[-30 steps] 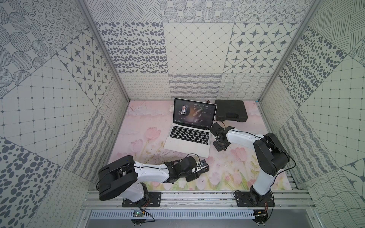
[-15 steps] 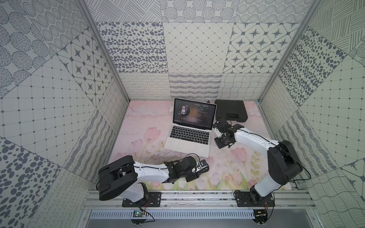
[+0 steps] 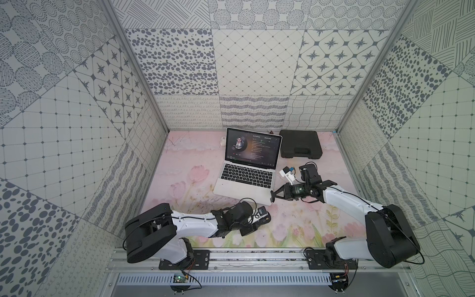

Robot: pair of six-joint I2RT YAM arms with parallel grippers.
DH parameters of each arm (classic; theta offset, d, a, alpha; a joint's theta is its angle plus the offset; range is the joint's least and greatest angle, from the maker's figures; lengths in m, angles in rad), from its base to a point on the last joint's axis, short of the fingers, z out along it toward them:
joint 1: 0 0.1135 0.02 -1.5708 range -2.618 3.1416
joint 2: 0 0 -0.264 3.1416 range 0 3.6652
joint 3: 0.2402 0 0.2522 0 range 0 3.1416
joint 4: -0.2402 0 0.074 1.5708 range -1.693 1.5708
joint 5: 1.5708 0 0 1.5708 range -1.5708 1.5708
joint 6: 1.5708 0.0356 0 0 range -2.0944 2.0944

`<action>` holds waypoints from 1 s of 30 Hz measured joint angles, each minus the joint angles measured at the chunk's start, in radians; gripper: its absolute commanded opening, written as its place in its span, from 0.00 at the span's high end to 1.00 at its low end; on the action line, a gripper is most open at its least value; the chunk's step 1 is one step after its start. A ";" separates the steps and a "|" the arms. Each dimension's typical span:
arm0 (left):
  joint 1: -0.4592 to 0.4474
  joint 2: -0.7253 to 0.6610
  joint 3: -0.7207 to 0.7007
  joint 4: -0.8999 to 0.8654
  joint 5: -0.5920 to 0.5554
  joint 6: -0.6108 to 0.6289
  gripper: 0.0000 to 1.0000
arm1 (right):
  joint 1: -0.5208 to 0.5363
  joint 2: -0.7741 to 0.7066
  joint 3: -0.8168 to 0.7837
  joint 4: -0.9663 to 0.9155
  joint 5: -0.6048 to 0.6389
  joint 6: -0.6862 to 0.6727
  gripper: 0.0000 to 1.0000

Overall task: Remove the wireless mouse receiver from the laptop
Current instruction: Close the lid on the mouse.

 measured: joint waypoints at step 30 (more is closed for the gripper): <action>0.108 -0.351 -0.049 -0.002 0.041 -0.020 1.00 | 0.057 -0.121 -0.074 0.526 -0.266 0.436 1.00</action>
